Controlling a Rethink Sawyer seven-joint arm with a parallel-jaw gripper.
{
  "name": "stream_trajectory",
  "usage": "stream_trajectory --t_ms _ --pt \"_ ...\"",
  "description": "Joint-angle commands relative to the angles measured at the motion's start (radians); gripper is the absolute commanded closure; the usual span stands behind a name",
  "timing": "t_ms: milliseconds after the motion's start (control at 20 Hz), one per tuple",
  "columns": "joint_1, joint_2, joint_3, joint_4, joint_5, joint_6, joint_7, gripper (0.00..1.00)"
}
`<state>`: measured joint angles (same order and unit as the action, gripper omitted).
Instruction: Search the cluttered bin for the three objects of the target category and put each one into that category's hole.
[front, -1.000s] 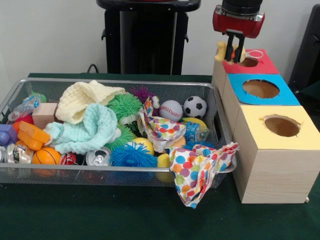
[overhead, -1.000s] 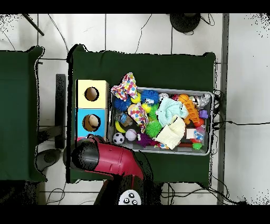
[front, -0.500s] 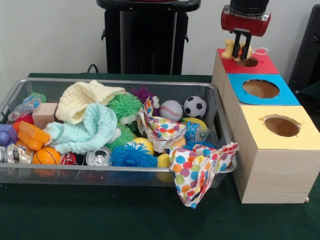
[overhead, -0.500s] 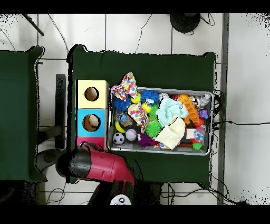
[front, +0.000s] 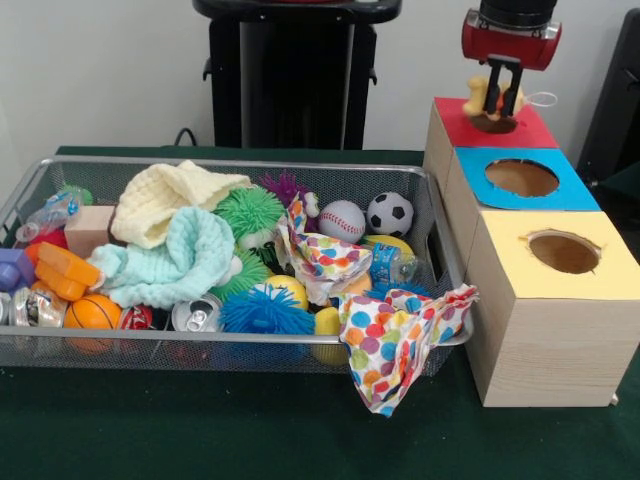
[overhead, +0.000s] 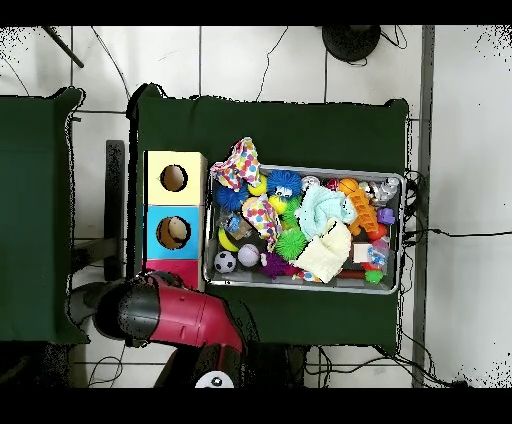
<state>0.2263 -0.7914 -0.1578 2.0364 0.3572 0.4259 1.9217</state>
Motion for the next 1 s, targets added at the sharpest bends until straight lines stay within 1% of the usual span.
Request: stream_trajectory --t_ms 50,250,300,450,550,600,750,1000 --pt "0.015 0.062 0.040 0.009 0.064 -0.008 0.272 1.00" --pt "0.017 0.068 0.024 0.007 0.055 -0.016 0.255 1.00" --pt "0.021 0.067 0.018 0.006 0.050 -0.032 0.248 0.00" --pt "0.019 0.064 0.020 0.012 0.051 -0.059 0.247 0.00" --pt "0.031 0.065 0.001 -0.001 0.048 -0.046 0.256 0.00" --pt "0.041 0.060 -0.014 -0.011 0.047 -0.031 0.265 0.00" --pt "0.048 0.029 -0.028 -0.028 0.057 0.024 0.277 0.00" --pt "0.050 -0.013 -0.038 -0.070 0.055 0.133 0.274 0.00"
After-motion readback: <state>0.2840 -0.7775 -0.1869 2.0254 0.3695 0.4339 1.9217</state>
